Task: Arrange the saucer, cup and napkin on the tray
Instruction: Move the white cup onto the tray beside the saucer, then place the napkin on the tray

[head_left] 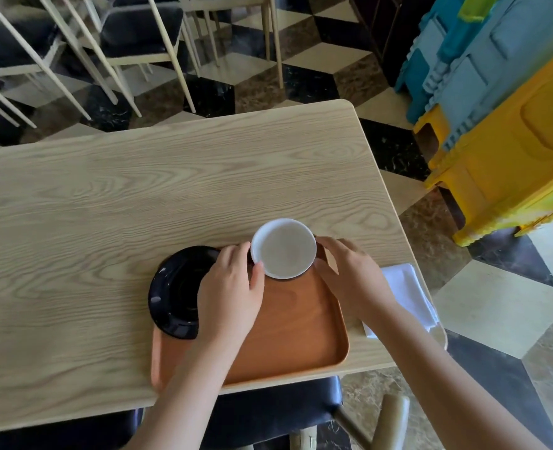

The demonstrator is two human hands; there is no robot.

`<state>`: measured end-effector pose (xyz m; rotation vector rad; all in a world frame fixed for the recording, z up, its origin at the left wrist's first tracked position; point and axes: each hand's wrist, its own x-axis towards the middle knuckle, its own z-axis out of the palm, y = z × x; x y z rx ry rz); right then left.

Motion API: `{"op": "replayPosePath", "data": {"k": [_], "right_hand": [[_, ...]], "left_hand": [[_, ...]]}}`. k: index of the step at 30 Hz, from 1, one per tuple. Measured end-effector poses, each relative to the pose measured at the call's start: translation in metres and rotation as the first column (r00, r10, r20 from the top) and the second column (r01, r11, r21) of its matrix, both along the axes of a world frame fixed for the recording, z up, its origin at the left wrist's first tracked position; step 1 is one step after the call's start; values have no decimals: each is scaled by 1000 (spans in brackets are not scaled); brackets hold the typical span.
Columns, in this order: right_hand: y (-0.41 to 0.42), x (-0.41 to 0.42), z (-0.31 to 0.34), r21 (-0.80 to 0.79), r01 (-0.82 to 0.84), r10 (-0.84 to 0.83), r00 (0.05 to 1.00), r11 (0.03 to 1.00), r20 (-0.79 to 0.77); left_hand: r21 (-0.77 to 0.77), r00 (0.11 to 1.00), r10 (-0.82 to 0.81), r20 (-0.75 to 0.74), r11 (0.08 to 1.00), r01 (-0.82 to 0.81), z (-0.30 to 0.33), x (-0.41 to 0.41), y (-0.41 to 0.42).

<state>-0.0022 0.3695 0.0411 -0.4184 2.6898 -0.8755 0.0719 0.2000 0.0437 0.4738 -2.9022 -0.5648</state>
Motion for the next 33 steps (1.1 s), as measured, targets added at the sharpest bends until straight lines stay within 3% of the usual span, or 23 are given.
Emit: {"op": "replayPosePath", "data": {"k": [2, 3, 7, 10, 13, 19, 23, 26, 27, 30, 33], "right_hand": [[19, 12, -3, 37, 19, -17, 998, 999, -56], [32, 18, -7, 52, 44, -39, 996, 998, -82], [85, 27, -27, 205, 183, -163, 981, 961, -109], [109, 31, -32, 291, 234, -241, 970, 928, -10], [118, 36, -37, 262, 268, -288, 957, 927, 41], [120, 33, -38, 130, 489, -504, 854, 862, 129], [121, 28, -32, 52, 542, -540, 815, 838, 210], [122, 30, -20, -67, 536, -506, 826, 841, 249], [122, 32, -16, -116, 533, -493, 831, 838, 256], [116, 38, -4, -245, 511, -446, 851, 824, 278], [107, 46, 11, -405, 526, -397, 843, 747, 363]], "left_hand": [[-23, 983, -121, -140, 993, 119, -3, 11, 22], [-23, 971, -198, -132, 980, 197, -8, 15, 37], [-80, 853, -508, 116, 852, 518, -33, 22, 101], [-79, 780, -550, 298, 800, 594, -50, 23, 127], [-73, 741, -538, 403, 788, 612, -61, 27, 134], [-88, 713, -544, 443, 765, 638, -64, 30, 133], [-11, 746, -541, 388, 807, 591, -58, 31, 135], [385, 857, -484, 180, 836, 391, -50, 32, 136], [513, 892, -430, 140, 802, 306, -47, 31, 135], [700, 973, -219, 73, 706, 107, -37, 30, 129], [907, 980, -98, 171, 405, -118, -29, 26, 121]]}}
